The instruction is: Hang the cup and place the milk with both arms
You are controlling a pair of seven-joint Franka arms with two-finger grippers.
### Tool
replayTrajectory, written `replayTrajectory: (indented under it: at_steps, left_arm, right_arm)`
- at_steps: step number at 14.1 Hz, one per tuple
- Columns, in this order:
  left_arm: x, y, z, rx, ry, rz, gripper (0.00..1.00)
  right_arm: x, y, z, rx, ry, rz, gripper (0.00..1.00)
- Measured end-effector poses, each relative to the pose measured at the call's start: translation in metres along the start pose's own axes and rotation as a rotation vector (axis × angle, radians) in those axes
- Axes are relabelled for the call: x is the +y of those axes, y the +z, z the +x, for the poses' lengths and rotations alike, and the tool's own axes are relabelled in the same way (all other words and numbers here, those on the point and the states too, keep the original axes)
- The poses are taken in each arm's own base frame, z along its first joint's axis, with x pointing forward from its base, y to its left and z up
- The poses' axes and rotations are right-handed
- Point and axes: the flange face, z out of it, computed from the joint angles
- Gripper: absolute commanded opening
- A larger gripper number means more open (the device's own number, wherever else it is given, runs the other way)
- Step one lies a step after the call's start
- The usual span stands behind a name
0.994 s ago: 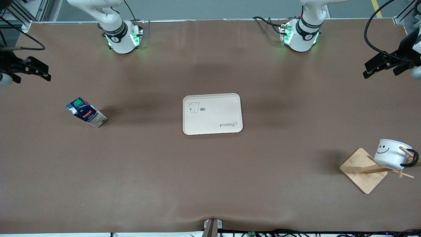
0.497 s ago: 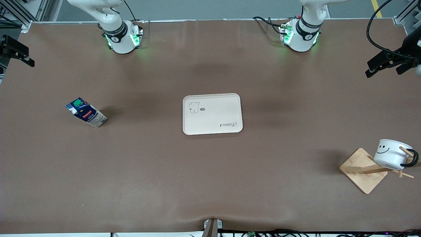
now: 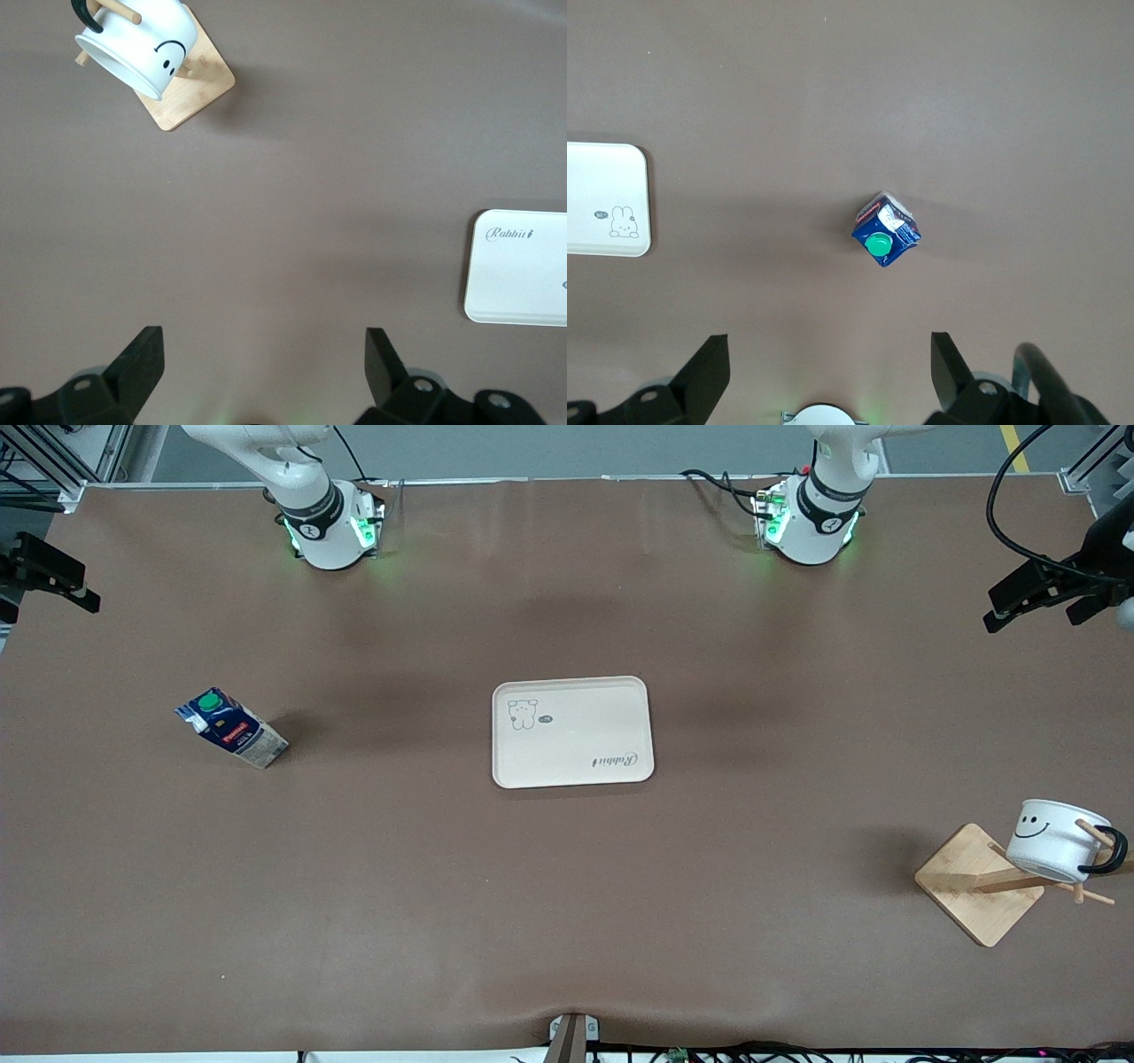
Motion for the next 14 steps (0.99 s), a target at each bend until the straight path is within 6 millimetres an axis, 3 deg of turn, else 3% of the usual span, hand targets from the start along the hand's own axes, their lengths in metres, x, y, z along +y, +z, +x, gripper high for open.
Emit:
replayTrajectory:
  at_steps: [14]
  left_arm:
    - [0.0006,0.0017,-0.0010,-0.013,0.002,0.002,1.00]
  right_arm:
    - [0.0015,0.0012,0.0006,-0.003,0.023,0.001,1.00]
